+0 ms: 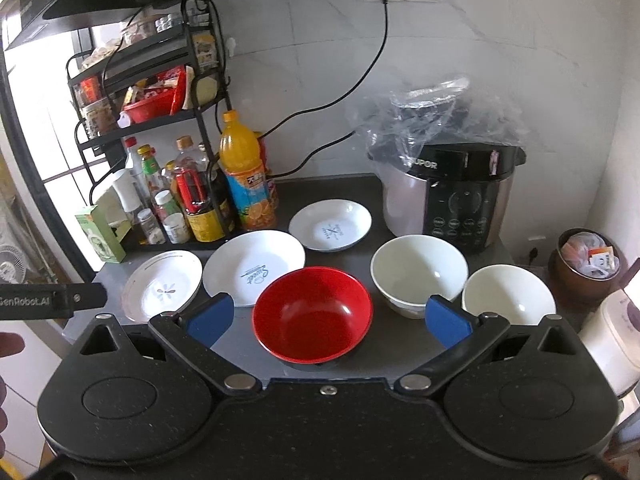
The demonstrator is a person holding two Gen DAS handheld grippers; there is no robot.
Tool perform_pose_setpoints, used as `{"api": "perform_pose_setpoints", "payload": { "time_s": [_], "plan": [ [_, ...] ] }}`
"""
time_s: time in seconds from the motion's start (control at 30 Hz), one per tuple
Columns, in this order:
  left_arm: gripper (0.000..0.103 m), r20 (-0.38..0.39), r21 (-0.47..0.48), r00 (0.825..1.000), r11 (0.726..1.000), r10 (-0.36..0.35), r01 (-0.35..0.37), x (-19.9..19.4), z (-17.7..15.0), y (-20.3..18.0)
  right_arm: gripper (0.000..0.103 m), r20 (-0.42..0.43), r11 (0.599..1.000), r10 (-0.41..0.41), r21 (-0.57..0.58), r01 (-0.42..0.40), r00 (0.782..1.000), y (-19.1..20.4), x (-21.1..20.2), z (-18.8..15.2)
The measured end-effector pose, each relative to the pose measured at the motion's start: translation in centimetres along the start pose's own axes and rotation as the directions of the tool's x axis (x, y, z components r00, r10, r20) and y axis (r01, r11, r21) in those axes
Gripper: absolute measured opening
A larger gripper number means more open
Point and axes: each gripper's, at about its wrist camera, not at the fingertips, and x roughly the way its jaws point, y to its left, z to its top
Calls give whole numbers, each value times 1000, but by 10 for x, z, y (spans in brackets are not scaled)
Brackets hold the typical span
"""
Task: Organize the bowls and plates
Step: 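Move the right tool toward the white bowl beside the red bowl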
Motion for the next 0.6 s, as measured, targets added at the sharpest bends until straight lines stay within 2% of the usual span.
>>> {"api": "perform_pose_setpoints", "payload": {
  "time_s": [0.3, 0.5, 0.6],
  "plan": [
    [102, -9, 54, 1000, 998, -19, 19, 20, 19, 0, 100, -9, 1000, -16, 26, 17, 1000, 0, 17, 6],
    [102, -29, 119, 996, 990, -79, 82, 47, 37, -4, 99, -16, 996, -58, 63, 59, 998, 6, 38, 16],
    [102, -49, 148, 991, 980, -126, 132, 66, 49, -5, 99, -18, 991, -106, 81, 107, 994, 14, 52, 23]
  ]
}}
